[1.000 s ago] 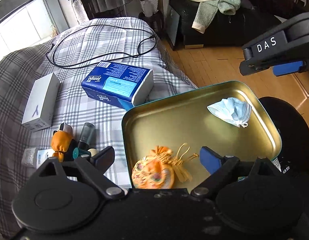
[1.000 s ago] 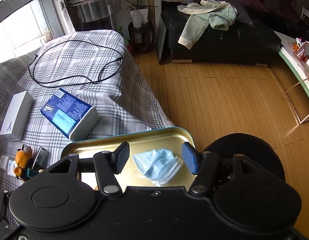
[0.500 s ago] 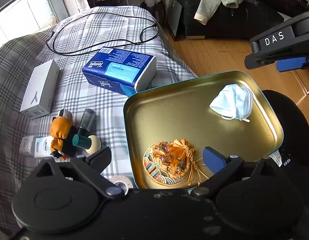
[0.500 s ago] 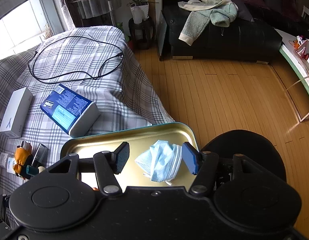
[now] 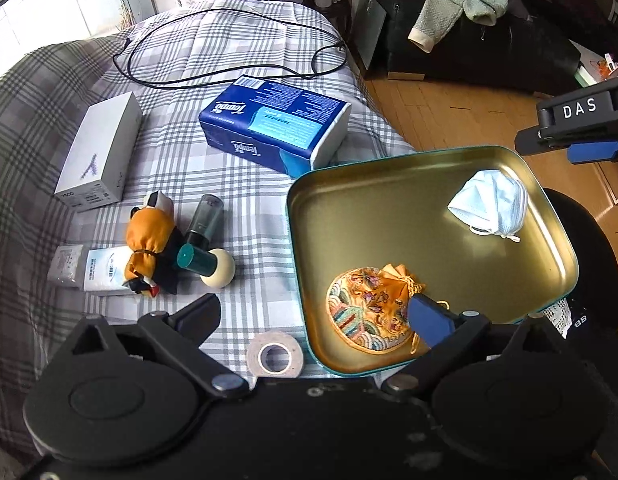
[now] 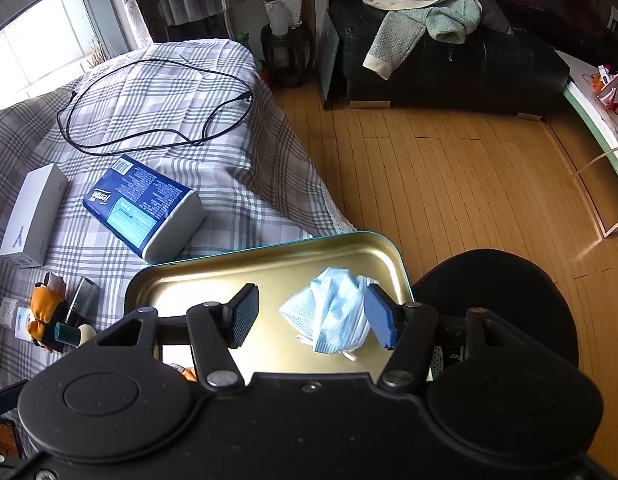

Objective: Organize soft objects
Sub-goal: 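Move the right gripper back to the tape roll on the bed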

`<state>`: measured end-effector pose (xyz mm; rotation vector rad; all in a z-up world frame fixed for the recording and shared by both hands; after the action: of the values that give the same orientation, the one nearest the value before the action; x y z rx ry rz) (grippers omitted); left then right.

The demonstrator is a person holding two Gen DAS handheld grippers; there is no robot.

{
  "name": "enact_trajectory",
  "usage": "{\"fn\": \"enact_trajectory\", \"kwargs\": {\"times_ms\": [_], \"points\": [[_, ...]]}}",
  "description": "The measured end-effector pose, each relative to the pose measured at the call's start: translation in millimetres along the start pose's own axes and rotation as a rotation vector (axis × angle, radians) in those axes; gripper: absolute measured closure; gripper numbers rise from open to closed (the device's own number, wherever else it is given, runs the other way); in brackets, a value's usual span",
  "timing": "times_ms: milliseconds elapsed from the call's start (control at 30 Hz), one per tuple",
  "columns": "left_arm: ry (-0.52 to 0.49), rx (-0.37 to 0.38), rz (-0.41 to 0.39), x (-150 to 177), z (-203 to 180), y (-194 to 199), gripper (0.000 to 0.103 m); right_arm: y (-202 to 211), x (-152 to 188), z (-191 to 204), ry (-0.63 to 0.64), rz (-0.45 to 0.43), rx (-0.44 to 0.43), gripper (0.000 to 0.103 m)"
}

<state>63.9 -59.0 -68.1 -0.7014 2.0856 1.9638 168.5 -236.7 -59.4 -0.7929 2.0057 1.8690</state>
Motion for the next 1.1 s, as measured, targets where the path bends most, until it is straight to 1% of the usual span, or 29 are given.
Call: {"fn": "enact_trajectory", "kwargs": {"times_ms": [133,367,567,700,800,967,1100], "points": [[0.035,-0.009,-0.019,-7,23,4,0.003,0,0,9,-0.004,0.003,-0.020,0.046],[0.118,-0.043,-0.060,-22,77,11,0.002,5,-5,33,0.009,-0.012,-0.052,0.046],[0.204,-0.083,-0.085,-31,127,13,0.002,10,-8,66,0.057,-0.041,-0.091,0.046],[0.259,-0.095,-0.078,-31,156,10,0.001,9,-7,94,0.114,-0.056,-0.120,0.046],[0.287,-0.124,-0.068,-27,178,3,0.001,8,-4,113,0.164,-0.062,-0.144,0.046],[0.349,-0.127,-0.019,-16,211,-11,0.001,9,1,149,0.258,-0.084,-0.188,0.046],[0.378,-0.124,0.019,-6,228,-24,0.001,7,10,182,0.375,-0.099,-0.219,0.046]]}}
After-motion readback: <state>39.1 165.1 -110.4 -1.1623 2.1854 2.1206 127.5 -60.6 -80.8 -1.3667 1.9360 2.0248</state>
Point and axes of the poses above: each gripper's, at about its wrist camera, not at the fingertips, and y roughly against the way its jaws point, z to its left, x to its underside, the point moved 9 cm from there along -y, roughly the way its jaws point, and after that the axes turned 15 degrees about y, right-handed, at the moved point
